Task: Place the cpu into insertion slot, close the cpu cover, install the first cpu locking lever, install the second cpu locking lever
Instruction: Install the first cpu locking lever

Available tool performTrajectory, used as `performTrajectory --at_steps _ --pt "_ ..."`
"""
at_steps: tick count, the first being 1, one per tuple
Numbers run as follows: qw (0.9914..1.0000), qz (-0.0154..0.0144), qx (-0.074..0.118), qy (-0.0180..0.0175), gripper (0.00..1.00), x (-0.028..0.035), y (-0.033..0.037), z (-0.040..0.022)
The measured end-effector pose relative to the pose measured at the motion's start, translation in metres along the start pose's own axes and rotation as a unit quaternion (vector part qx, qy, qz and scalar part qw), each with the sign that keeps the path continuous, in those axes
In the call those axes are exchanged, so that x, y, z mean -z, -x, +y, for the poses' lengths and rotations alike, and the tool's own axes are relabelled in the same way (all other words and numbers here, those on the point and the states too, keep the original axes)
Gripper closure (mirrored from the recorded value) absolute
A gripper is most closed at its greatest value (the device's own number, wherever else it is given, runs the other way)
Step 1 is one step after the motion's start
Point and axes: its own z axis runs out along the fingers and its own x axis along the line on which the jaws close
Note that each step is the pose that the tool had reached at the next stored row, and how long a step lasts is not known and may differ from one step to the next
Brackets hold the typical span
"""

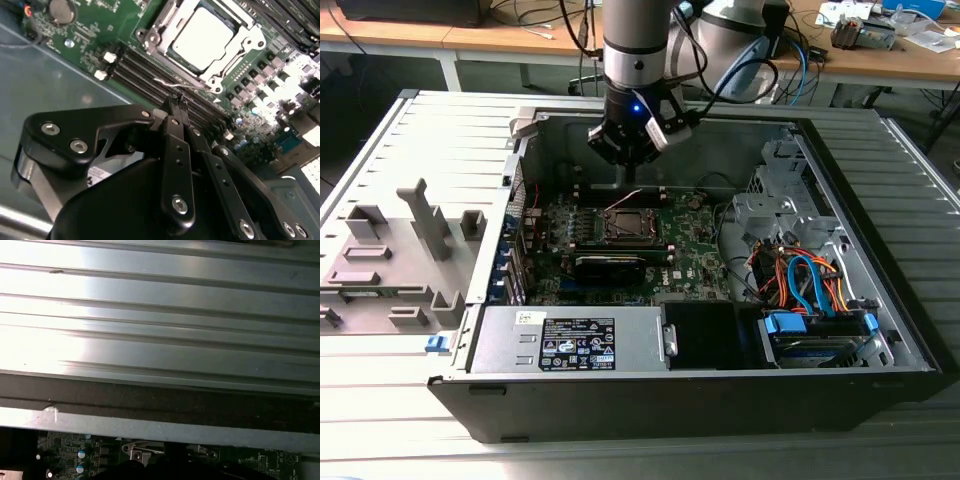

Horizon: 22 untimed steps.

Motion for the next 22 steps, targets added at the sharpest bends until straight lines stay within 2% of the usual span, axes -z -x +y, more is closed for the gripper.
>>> performTrajectory --at_steps 2,4,7,9,11,22 --pt "1.00000 0.0000 0.000 0.0006 0.89 -0.0059 -0.0025 -0.0066" --pt "1.00000 -0.0002 0.000 0.0009 0.89 -0.0094 -0.0036 -0.0089" --pt "1.00000 -0.0001 0.000 0.0009 0.89 -0.0156 -0.0055 -0.0092" --pt "1.00000 -0.0001 0.000 0.0011 0.89 -0.0208 -0.0116 -0.0090" --pt "1.00000 -0.0001 0.001 0.0012 0.89 -0.0240 -0.0135 -0.0090" --pt "0.99989 0.0009 0.015 0.0015 0.89 -0.0371 -0.0124 -0.0099"
